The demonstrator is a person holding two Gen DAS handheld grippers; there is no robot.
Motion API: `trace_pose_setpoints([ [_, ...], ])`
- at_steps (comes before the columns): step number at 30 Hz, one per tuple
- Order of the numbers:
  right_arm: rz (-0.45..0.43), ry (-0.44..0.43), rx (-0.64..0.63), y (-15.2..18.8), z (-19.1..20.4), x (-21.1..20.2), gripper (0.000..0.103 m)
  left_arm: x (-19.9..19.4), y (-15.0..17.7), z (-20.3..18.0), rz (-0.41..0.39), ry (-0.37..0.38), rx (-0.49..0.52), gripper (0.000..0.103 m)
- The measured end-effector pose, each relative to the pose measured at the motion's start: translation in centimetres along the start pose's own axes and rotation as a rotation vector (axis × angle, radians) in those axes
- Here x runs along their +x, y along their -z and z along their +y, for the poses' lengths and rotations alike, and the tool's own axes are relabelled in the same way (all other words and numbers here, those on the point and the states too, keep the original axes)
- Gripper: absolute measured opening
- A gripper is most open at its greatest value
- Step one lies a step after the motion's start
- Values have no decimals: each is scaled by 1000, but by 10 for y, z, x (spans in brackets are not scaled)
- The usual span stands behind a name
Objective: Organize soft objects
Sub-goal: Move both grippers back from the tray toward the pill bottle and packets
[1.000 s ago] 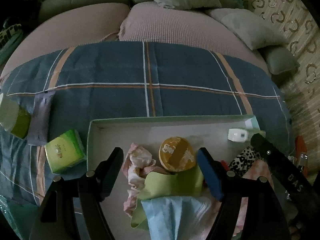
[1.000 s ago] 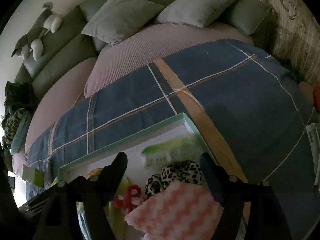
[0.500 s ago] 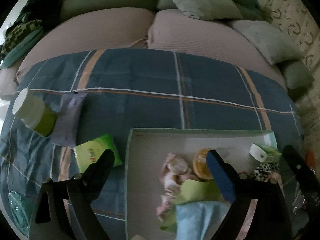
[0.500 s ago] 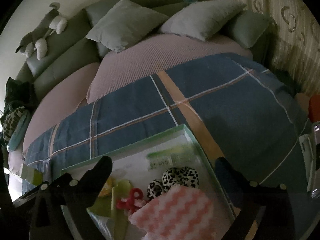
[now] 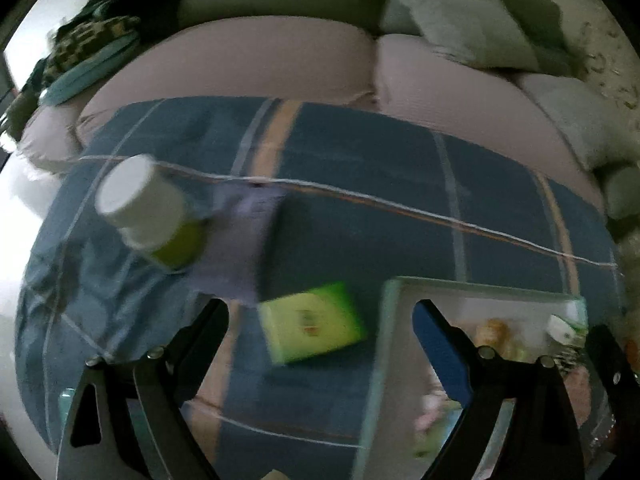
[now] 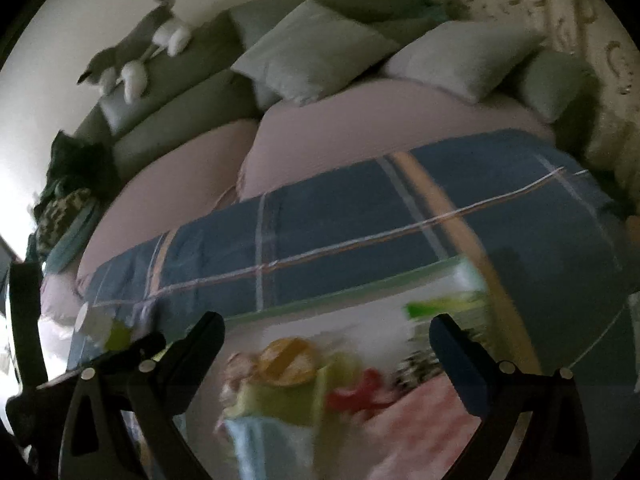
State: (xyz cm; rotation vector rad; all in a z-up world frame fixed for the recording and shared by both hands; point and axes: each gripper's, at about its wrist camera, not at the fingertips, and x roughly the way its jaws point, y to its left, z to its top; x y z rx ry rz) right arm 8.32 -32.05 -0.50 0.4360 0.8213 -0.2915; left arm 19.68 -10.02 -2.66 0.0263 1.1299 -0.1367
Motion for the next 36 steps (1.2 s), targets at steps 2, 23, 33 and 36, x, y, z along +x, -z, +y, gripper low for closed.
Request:
trace_pose_setpoints([
  [2,31,-13,-19,5,15,6,103,0,0,18,6,-30,-30,93],
  [23,183,-190,-256,46,113,41,103,20,1,96,87,-16,-162,93],
  [33,223,-212,-390,63,154,59,103,19,0,127,88,-59,-225,93],
  [36,222,-220,-423,63,165,63,100,18,-1,133,78,-39,-251,93],
])
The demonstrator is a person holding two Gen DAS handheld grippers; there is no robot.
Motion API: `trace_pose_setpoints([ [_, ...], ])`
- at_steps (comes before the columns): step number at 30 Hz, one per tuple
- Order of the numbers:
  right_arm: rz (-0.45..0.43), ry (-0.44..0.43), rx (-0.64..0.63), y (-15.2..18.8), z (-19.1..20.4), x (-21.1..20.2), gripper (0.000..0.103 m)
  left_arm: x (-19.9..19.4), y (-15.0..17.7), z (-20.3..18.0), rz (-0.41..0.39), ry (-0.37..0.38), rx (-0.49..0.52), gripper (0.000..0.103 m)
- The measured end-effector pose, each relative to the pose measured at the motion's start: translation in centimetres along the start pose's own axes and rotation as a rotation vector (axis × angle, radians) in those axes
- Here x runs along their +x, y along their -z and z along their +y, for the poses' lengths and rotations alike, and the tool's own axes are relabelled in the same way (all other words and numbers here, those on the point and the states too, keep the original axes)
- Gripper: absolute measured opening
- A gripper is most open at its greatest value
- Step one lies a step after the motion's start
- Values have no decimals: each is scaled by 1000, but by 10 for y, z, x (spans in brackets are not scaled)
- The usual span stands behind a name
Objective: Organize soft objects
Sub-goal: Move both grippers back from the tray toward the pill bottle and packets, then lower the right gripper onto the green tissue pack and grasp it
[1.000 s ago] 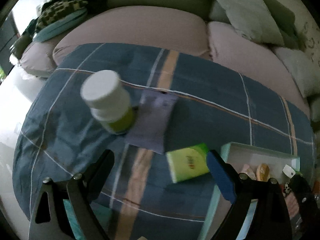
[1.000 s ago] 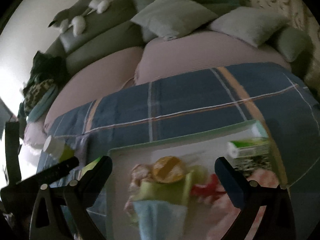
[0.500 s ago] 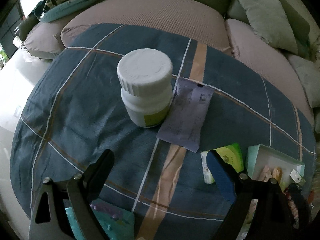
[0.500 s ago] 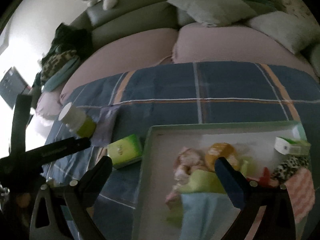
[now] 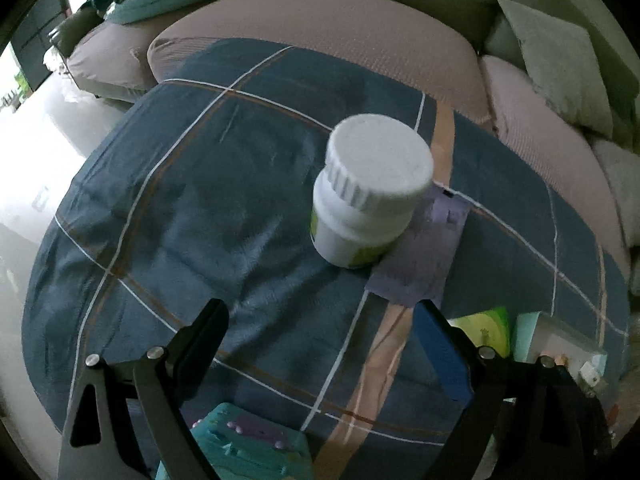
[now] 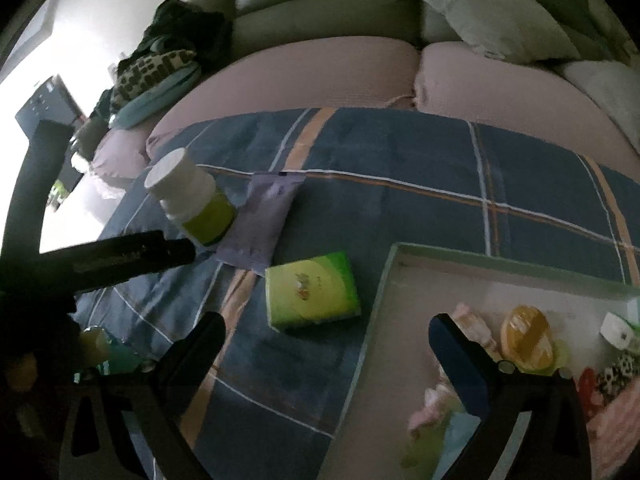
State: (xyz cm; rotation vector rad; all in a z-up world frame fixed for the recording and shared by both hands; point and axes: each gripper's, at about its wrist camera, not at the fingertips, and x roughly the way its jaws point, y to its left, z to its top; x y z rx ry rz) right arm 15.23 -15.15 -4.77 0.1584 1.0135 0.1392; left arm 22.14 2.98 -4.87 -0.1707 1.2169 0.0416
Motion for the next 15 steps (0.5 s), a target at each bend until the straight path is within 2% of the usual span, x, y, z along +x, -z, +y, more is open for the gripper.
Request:
trace_pose_setpoints([
  [6,13,26,-100,-5,19,11,98,11,2,10,39,12,-24,93],
  [9,32,24,-109,-6,21,20,95,12,1,12,42,5,-30,93],
  [15,50,46,-138,-8,27,33,95,8,-1,19,29,45,-61,93],
])
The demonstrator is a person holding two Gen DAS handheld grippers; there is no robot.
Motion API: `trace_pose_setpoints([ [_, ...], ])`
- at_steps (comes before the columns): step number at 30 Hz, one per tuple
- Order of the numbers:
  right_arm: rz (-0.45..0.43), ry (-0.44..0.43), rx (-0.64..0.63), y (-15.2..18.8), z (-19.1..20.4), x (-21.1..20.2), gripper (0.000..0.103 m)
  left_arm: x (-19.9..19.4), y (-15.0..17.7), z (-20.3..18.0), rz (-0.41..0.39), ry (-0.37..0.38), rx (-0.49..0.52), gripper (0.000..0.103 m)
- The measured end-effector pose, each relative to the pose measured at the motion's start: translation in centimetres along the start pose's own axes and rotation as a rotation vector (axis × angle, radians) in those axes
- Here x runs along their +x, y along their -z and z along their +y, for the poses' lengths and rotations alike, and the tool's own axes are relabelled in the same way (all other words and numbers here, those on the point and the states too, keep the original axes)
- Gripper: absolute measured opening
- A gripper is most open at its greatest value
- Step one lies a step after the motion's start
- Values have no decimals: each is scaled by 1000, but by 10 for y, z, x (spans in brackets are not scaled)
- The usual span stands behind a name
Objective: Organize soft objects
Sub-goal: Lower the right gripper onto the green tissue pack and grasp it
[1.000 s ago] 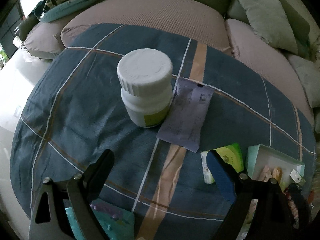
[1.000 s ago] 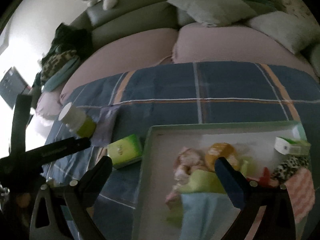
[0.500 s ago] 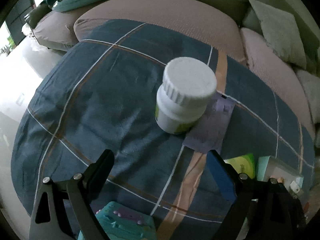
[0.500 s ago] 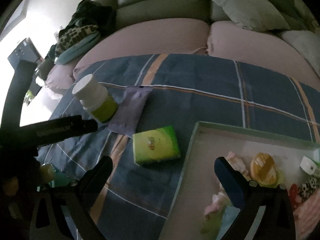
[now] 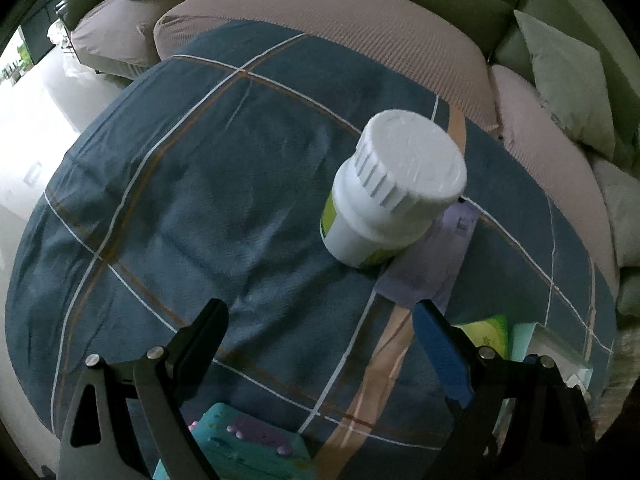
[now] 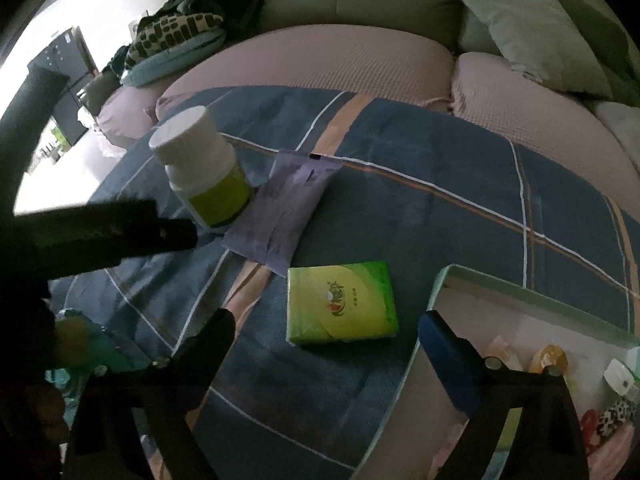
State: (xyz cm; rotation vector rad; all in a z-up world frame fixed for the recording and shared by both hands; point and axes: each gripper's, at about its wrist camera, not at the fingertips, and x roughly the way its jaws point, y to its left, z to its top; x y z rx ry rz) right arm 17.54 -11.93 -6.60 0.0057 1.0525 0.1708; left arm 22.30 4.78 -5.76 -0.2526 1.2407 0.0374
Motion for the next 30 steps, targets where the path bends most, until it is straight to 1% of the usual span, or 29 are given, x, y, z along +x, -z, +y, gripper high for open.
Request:
trace_pose_setpoints([
  [3,0,18,-8,-3,1,3,95,-1,1,3,2,5,-3,93],
  [9,-3,-1,-23,-7,6,5,94,-3,0,5,-7,3,-15,93],
  [12,14,10,-36,-7,8,10,94,-4,0,4,-7,6,-10,93],
  [14,24,5,-25,-8,6,14,91,-3,0,3,-5,5,-7,93],
  [16,30,1,-17,-8,5,17,87,-3,1,2,-1,4,-6,93],
  [22,44,27,-23,-10,7,26,85,2,-2,-2,8,1,-2,93],
  [24,45,19,-18,-10,8,28,84,3,-2,-3,7,3,0,93],
  [26,55,8,-20,-8,10,31,81,2,-2,-5,1,5,2,93],
  [30,69,11,-25,-5,12,36,68,1,-3,-8,-4,10,14,93],
])
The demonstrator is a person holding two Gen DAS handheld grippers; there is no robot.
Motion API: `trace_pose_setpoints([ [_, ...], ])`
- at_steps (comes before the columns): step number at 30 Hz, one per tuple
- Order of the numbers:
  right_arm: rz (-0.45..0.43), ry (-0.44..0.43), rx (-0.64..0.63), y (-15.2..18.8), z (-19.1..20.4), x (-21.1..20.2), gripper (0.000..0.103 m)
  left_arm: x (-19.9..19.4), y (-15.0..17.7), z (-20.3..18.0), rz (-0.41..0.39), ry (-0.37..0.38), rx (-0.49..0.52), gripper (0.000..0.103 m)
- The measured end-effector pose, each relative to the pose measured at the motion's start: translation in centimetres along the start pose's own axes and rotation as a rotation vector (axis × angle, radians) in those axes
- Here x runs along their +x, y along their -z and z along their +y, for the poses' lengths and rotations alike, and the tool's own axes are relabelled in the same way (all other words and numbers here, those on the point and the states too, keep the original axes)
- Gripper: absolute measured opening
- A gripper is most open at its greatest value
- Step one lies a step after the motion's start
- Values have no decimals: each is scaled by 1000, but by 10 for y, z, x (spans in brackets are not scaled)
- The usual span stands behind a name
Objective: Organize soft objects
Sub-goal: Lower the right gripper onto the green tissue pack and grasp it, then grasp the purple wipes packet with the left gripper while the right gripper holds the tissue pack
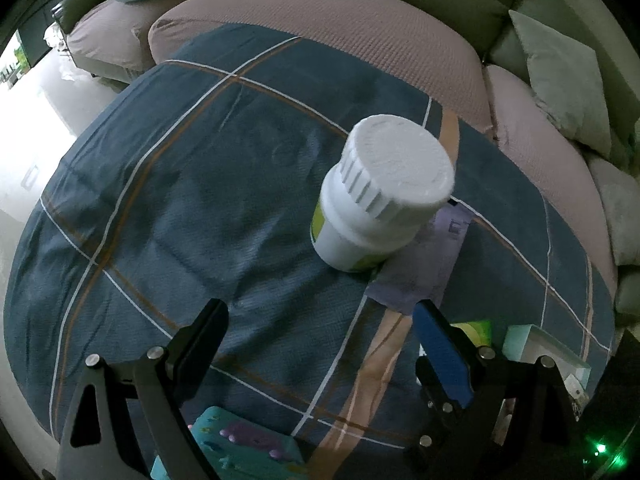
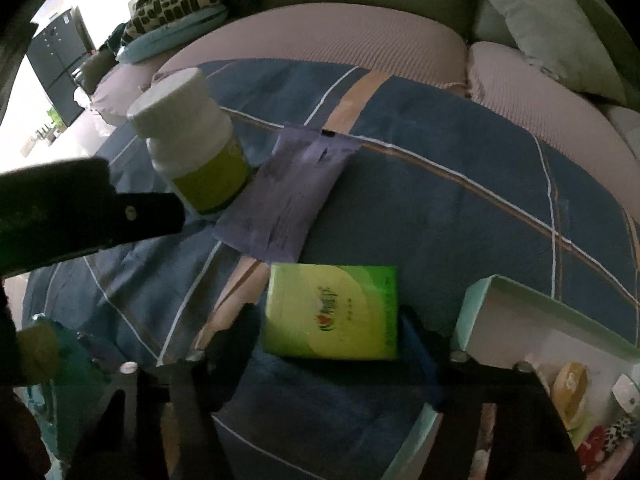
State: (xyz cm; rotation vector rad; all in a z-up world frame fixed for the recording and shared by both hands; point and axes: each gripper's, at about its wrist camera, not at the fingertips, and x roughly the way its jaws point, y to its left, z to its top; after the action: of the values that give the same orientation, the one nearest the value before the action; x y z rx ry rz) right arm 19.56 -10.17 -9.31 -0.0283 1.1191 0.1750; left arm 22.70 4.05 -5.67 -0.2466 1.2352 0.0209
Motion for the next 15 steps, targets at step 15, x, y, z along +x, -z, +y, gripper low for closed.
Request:
trace_pose_setpoints([
  [15,-48,-21,74,14,-12,-39,67,-5,1,-9,-15,45,26,93],
])
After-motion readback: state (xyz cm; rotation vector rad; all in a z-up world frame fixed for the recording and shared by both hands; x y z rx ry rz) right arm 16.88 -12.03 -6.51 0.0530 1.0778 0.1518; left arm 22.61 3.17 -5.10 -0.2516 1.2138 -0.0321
